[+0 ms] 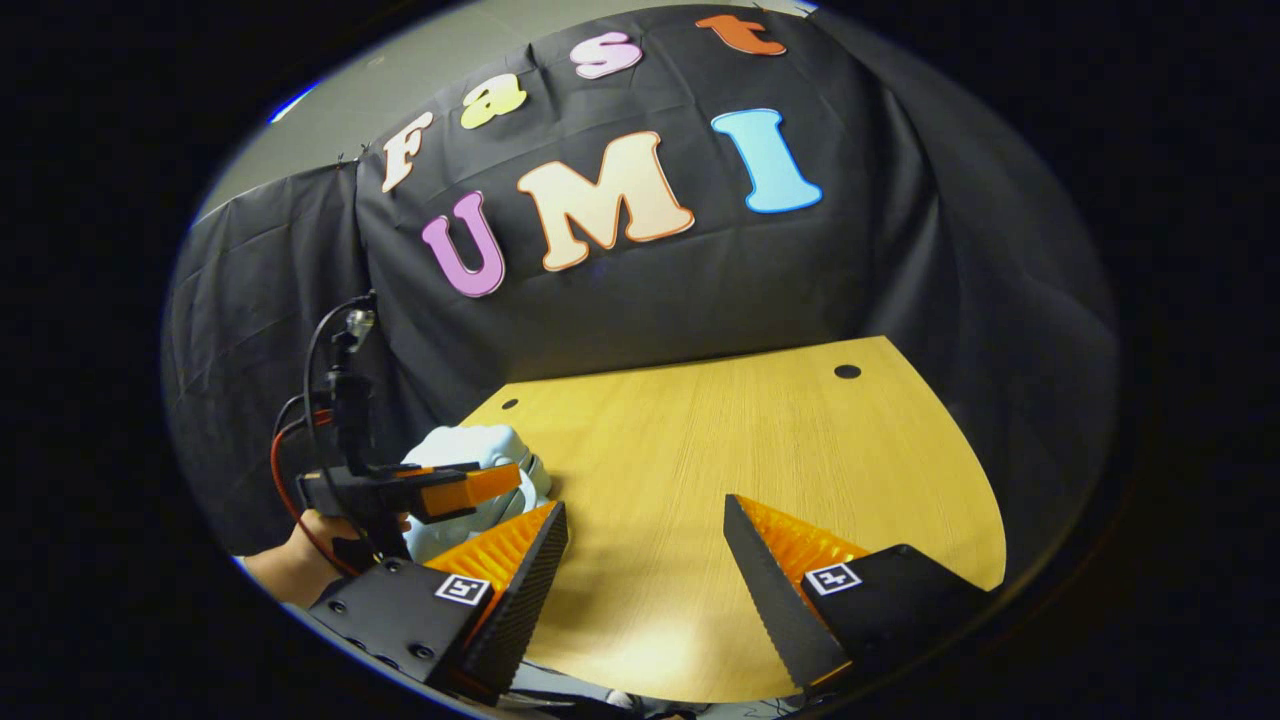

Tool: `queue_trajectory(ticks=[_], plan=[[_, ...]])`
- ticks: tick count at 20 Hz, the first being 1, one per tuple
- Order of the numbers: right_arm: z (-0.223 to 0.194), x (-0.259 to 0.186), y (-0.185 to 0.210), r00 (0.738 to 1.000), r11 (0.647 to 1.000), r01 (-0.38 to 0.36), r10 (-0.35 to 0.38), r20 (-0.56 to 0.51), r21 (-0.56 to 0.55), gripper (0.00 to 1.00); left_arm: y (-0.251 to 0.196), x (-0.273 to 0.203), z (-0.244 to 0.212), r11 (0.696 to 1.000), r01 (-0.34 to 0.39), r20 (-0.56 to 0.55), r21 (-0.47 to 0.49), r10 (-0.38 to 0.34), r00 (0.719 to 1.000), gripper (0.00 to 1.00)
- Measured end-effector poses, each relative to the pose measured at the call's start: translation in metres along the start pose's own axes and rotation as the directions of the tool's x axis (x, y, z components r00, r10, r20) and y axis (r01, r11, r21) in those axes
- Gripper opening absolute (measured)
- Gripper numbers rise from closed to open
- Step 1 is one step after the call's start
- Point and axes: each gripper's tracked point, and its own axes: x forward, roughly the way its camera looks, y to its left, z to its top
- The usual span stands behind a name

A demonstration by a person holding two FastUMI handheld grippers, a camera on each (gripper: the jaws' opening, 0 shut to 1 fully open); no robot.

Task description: First open the suitcase, pack the skin care products into it, and then close the suitcase.

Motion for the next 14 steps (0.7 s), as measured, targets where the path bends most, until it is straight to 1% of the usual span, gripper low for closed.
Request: queue_trajectory(ticks=[2,3,4,5,6,7,8,9,11,12,14], plan=[[0.037,-0.003,0.008,0.993,0.999,0.027,-0.025,0.112,-0.018,0.98,0.009,-0.025,0.038,0.998,-0.063,0.118,0.022,0.060,0.991,0.96],[0.064,-0.007,0.016,0.981,0.999,0.042,-0.035,0.192,-0.035,0.98,0.014,-0.036,0.062,0.996,-0.085,0.186,0.038,0.077,0.980,0.95],[0.086,-0.013,0.025,0.963,0.997,0.050,-0.035,0.266,-0.052,0.98,0.015,-0.050,0.086,0.994,-0.092,0.255,0.061,0.073,0.964,0.95],[0.115,-0.022,0.033,0.936,0.995,0.065,-0.037,0.351,-0.069,0.98,0.014,-0.062,0.110,0.993,-0.087,0.323,0.085,0.055,0.945,0.95],[0.140,-0.027,0.038,0.902,0.992,0.094,-0.049,0.429,-0.084,0.98,0.012,-0.071,0.127,0.991,-0.086,0.364,0.106,0.042,0.931,0.94],[0.158,-0.035,0.042,0.875,0.988,0.121,-0.063,0.480,-0.092,0.97,0.009,-0.082,0.141,0.989,-0.081,0.390,0.124,0.026,0.920,0.95],[0.170,-0.042,0.050,0.856,0.985,0.139,-0.070,0.512,-0.098,0.97,0.007,-0.089,0.153,0.988,-0.073,0.408,0.137,0.011,0.913,0.95],[0.178,-0.048,0.059,0.843,0.985,0.141,-0.065,0.535,-0.102,0.97,0.006,-0.095,0.165,0.988,-0.066,0.421,0.142,0.000,0.907,0.95],[0.194,-0.062,0.072,0.813,0.983,0.151,-0.061,0.579,-0.109,0.98,0.003,-0.106,0.186,0.988,-0.054,0.466,0.143,-0.019,0.884,0.95],[0.199,-0.069,0.075,0.800,0.980,0.163,-0.063,0.597,-0.115,0.98,0.000,-0.112,0.196,0.988,-0.048,0.493,0.144,-0.030,0.869,0.95],[0.204,-0.079,0.082,0.779,0.972,0.190,-0.063,0.623,-0.138,0.97,-0.005,-0.118,0.206,0.988,-0.030,0.520,0.150,-0.053,0.853,0.95]])
